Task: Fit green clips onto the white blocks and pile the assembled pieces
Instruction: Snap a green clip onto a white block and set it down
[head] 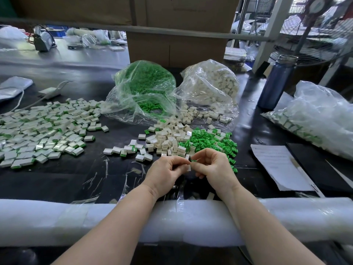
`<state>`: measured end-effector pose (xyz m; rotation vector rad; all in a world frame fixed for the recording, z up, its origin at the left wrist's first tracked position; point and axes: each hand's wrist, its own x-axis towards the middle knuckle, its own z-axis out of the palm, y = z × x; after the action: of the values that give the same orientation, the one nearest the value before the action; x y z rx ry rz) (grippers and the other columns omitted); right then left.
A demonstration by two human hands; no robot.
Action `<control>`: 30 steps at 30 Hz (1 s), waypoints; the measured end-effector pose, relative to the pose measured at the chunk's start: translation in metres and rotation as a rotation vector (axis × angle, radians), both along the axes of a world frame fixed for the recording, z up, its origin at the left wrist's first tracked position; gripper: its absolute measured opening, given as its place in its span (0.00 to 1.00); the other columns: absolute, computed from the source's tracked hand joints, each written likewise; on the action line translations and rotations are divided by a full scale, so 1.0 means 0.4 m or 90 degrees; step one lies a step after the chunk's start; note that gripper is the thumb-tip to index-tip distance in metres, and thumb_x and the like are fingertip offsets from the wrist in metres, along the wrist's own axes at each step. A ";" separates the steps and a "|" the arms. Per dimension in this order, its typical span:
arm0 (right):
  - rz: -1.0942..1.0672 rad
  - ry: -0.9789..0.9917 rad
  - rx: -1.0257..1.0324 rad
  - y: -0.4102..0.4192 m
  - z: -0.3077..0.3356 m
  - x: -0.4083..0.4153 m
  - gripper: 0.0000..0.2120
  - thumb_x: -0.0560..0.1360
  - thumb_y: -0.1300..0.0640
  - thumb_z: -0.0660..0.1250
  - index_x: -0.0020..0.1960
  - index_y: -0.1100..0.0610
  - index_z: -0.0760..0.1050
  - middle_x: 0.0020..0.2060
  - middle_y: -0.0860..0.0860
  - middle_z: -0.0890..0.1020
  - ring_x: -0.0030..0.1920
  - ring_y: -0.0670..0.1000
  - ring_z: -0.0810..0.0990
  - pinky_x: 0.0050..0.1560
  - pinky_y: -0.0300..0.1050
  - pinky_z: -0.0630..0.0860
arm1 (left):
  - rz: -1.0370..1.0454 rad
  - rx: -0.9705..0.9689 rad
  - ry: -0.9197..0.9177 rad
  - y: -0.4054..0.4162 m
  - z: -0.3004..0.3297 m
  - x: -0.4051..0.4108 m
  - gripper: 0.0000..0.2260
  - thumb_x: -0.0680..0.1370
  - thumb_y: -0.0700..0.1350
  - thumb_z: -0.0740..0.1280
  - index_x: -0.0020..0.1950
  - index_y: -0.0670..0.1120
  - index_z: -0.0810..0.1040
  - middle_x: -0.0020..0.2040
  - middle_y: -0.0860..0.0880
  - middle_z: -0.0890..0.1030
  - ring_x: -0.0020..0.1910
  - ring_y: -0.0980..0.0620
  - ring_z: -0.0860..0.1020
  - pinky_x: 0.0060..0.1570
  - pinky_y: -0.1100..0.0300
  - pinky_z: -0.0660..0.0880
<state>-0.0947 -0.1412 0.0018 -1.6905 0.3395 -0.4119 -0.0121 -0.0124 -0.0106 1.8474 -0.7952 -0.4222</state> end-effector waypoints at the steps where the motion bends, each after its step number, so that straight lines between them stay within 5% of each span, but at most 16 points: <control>1: -0.007 -0.004 0.010 0.000 0.000 0.001 0.08 0.69 0.71 0.69 0.39 0.60 0.75 0.23 0.48 0.78 0.23 0.43 0.75 0.26 0.34 0.72 | -0.004 0.008 -0.002 -0.001 -0.003 0.000 0.06 0.74 0.43 0.70 0.49 0.50 0.82 0.47 0.49 0.84 0.50 0.50 0.80 0.58 0.49 0.74; 5: -0.025 -0.005 0.031 -0.001 -0.002 0.005 0.06 0.71 0.68 0.69 0.38 0.60 0.76 0.24 0.49 0.79 0.24 0.44 0.76 0.27 0.34 0.74 | -0.004 0.013 -0.047 -0.001 -0.009 0.004 0.10 0.73 0.43 0.71 0.55 0.47 0.80 0.49 0.49 0.83 0.51 0.50 0.80 0.58 0.50 0.74; 9: -0.015 -0.018 0.050 -0.004 -0.004 0.002 0.05 0.73 0.64 0.69 0.39 0.60 0.78 0.27 0.51 0.81 0.27 0.46 0.77 0.29 0.36 0.76 | 0.020 -0.026 -0.019 -0.002 -0.004 0.002 0.03 0.77 0.44 0.66 0.47 0.52 0.77 0.42 0.51 0.84 0.46 0.52 0.81 0.56 0.49 0.76; 14: -0.025 0.018 -0.007 0.005 -0.007 0.005 0.06 0.74 0.64 0.68 0.38 0.61 0.77 0.26 0.51 0.80 0.24 0.44 0.76 0.27 0.35 0.74 | 0.038 -0.019 -0.023 0.001 0.000 0.003 0.08 0.77 0.44 0.65 0.41 0.56 0.78 0.35 0.55 0.81 0.40 0.54 0.80 0.52 0.54 0.76; 21: -0.013 0.087 -0.090 0.010 -0.005 0.008 0.10 0.74 0.63 0.67 0.34 0.56 0.76 0.26 0.53 0.76 0.23 0.43 0.72 0.26 0.36 0.71 | 0.013 0.022 -0.031 0.005 0.001 0.001 0.06 0.77 0.42 0.66 0.47 0.45 0.83 0.42 0.48 0.83 0.46 0.47 0.80 0.54 0.49 0.75; 30: -0.011 0.028 -0.053 0.010 -0.002 0.007 0.08 0.74 0.65 0.67 0.37 0.56 0.76 0.28 0.51 0.77 0.28 0.45 0.74 0.30 0.37 0.73 | 0.037 0.015 -0.047 -0.003 0.003 -0.005 0.05 0.78 0.44 0.65 0.49 0.49 0.81 0.43 0.50 0.83 0.46 0.51 0.80 0.54 0.51 0.75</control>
<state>-0.0919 -0.1374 0.0010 -1.7813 0.3733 -0.4075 -0.0142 -0.0135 -0.0095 1.9116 -0.7868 -0.3296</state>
